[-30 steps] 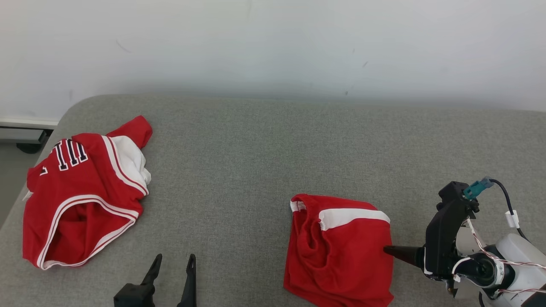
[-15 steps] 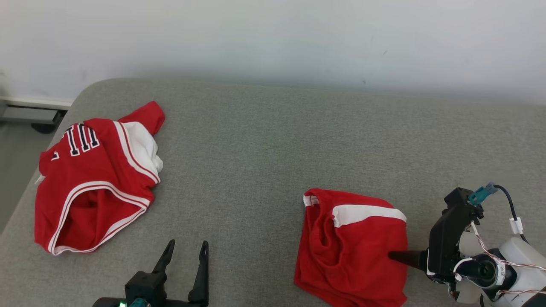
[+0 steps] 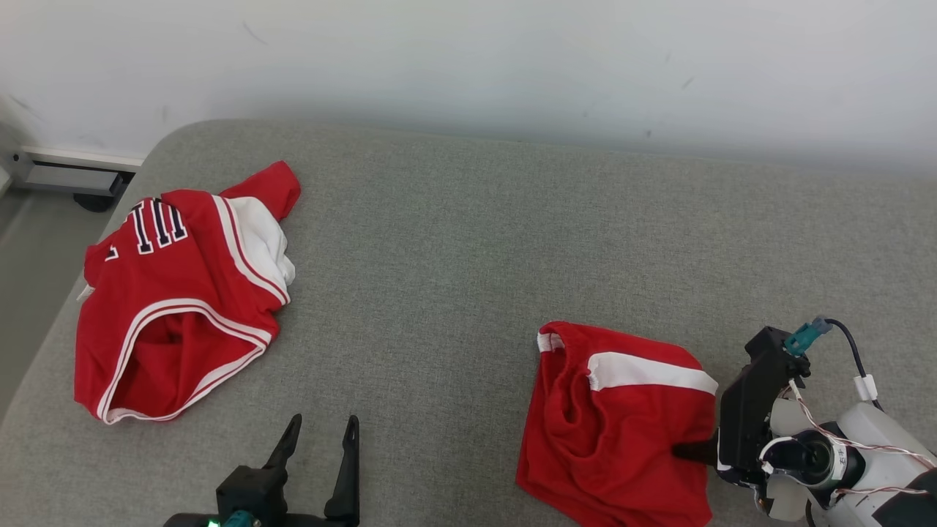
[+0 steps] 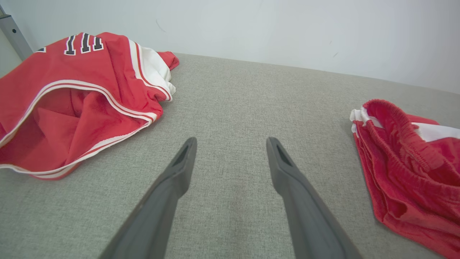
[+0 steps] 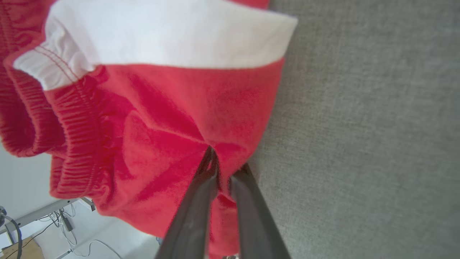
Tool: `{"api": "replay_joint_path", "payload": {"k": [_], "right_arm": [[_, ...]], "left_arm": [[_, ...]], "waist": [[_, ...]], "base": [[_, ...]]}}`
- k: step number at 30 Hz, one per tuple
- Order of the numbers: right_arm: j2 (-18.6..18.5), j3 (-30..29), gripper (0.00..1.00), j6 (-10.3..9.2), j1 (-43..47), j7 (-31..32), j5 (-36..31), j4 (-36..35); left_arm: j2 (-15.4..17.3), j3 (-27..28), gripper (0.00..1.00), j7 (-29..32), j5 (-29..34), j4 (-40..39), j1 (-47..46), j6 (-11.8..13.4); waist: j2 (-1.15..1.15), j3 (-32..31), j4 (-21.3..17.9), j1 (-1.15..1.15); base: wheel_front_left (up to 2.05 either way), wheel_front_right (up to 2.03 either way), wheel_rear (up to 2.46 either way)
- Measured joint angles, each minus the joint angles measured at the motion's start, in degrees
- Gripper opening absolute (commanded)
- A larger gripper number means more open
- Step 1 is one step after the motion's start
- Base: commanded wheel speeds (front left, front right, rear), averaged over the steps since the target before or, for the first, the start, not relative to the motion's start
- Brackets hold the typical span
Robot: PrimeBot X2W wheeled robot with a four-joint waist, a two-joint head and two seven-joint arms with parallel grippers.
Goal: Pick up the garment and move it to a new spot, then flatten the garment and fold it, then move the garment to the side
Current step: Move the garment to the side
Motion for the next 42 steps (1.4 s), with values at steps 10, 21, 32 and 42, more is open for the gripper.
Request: {"api": "replay_joint_path", "payload": {"k": [10,21,32,42], "right_arm": [[-0.53,-1.11,0.0,-0.04,-3.74,0.99,0.0,-0.71],[-6.79,-3.82,0.0,-0.05,-8.66,3.28,-0.47,-2.0],[-12.91,-8.2,0.0,-0.08,-15.76,4.01,-3.81,1.04],[-18.96,-12.46,0.0,-0.08,-21.12,4.0,-7.25,4.82]], "left_arm": [[-0.03,1.59,1.0,-0.59,-1.04,0.18,0.11,0.0],[0.08,1.41,1.0,-1.01,-1.41,-0.68,0.18,0.0],[0.65,0.48,1.0,-0.97,0.0,-4.91,-1.08,-0.3],[1.09,-0.98,1.0,-0.6,1.69,-10.67,-3.89,-0.56]], "waist": [[0.0,0.02,-1.91,0.0],[0.0,0.93,-4.81,0.0],[0.0,6.05,-6.12,0.0],[0.0,11.96,-6.6,0.0]], "base": [[0.0,0.0,0.0],[0.0,0.0,0.0],[0.0,0.0,0.0],[0.0,0.0,0.0]]}}
